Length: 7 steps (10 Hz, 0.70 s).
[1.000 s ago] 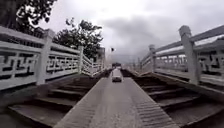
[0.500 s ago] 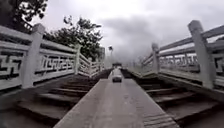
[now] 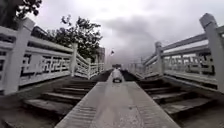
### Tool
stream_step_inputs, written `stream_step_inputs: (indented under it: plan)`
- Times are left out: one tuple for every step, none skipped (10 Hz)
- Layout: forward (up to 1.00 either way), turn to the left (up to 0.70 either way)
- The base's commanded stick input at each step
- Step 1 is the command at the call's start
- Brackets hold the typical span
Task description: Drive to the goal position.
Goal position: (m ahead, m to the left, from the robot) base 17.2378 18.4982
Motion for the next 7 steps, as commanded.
stream_step_inputs:
  plan:
    - [0.69, 0.01]
    - [0.69, 0.01]
    - [0.69, 0.01]
    - [0.69, 0.01]
    - [0.69, 0.01]
    - [0.69, 0.01]
    - [0.69, 0.01]
